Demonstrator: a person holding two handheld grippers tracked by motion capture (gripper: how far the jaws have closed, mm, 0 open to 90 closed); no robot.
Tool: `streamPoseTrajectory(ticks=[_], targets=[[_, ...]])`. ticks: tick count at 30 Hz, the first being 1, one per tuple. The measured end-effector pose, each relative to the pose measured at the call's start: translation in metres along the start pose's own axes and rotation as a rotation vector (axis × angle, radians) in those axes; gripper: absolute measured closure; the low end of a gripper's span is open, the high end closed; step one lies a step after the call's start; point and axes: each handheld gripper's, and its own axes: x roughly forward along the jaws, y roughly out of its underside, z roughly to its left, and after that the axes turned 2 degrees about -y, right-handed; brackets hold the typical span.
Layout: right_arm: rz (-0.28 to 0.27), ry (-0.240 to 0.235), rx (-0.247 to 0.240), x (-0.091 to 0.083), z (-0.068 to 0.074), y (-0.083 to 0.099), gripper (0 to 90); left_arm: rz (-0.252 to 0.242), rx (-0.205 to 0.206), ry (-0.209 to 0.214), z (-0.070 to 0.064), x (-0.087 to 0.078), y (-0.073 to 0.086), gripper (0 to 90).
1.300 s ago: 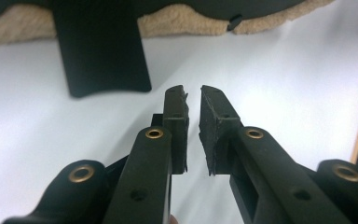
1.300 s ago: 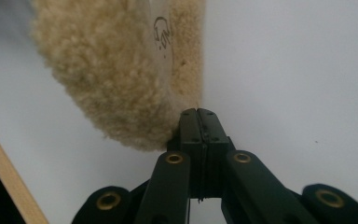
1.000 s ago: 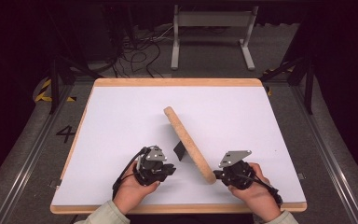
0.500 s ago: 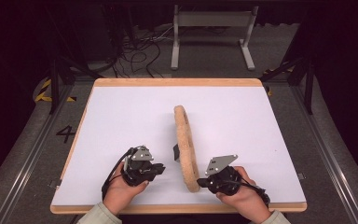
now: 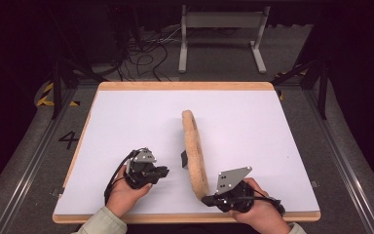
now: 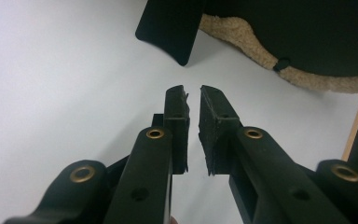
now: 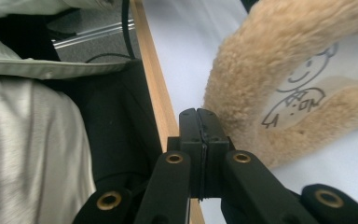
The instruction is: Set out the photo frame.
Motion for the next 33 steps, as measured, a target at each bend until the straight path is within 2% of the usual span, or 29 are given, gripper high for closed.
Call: streamPoseTrajectory(ticks=[1,4,6,9,10,15,17,18,20,21,22,23,24,25,27,28,33], targets=[[-0.001,0.02,0.0,0.004,0.0,0.0,90.0,0.001,-0.003,-0.005,0.0,0.0,0.0,81.6],[-0.025,0.026,-0.011,0.008,-0.002,-0.001,90.0,0.005,0.001,-0.014,0.001,0.0,0.0,83.2],[-0.032,0.069,-0.016,0.01,-0.005,-0.002,90.0,0.009,0.0,-0.013,0.0,0.001,0.0,83.3],[-0.051,0.111,0.004,0.014,-0.013,-0.004,90.0,0.011,0.003,-0.019,-0.002,0.001,0.0,83.2],[-0.051,0.111,0.004,0.014,-0.013,-0.004,90.0,0.011,0.003,-0.019,-0.002,0.001,0.0,83.2],[-0.08,0.206,0.036,0.019,-0.026,-0.008,90.0,0.014,-0.001,-0.029,0.0,-0.001,0.003,83.0],[-0.104,0.188,0.038,0.016,-0.027,-0.006,90.0,0.017,-0.008,-0.046,0.001,-0.001,0.004,83.2],[-0.141,0.183,0.043,0.012,-0.027,-0.005,90.0,0.026,-0.007,-0.057,0.002,-0.002,0.005,83.3],[-0.188,0.201,0.059,0.002,-0.026,-0.004,90.0,0.029,-0.026,-0.068,0.006,-0.002,0.006,83.7],[-0.185,0.244,0.061,-0.004,-0.026,-0.003,90.0,0.035,-0.035,-0.066,0.007,-0.002,0.007,83.8],[-0.175,0.264,0.066,-0.005,-0.026,-0.002,90.0,0.029,-0.038,-0.07,0.008,-0.002,0.007,83.8],[-0.146,0.296,0.082,-0.006,-0.028,0.0,90.0,0.029,-0.037,-0.069,0.009,-0.002,0.007,83.8],[-0.123,0.319,0.099,-0.004,-0.03,0.002,90.0,0.031,-0.05,-0.068,0.008,-0.002,0.008,83.8],[-0.104,0.326,0.112,-0.001,-0.032,0.005,90.0,0.027,-0.043,-0.07,0.008,-0.002,0.008,83.8],[-0.067,0.317,0.129,0.008,-0.034,0.008,90.0,0.039,-0.042,-0.081,0.007,-0.002,0.008,83.8],[-0.056,0.306,0.118,0.013,-0.034,0.008,90.0,0.043,-0.036,-0.087,0.008,-0.002,0.009,83.9],[-0.054,0.274,0.092,0.024,-0.03,0.0,90.0,0.057,-0.07,-0.094,0.01,-0.004,0.016,84.2]])
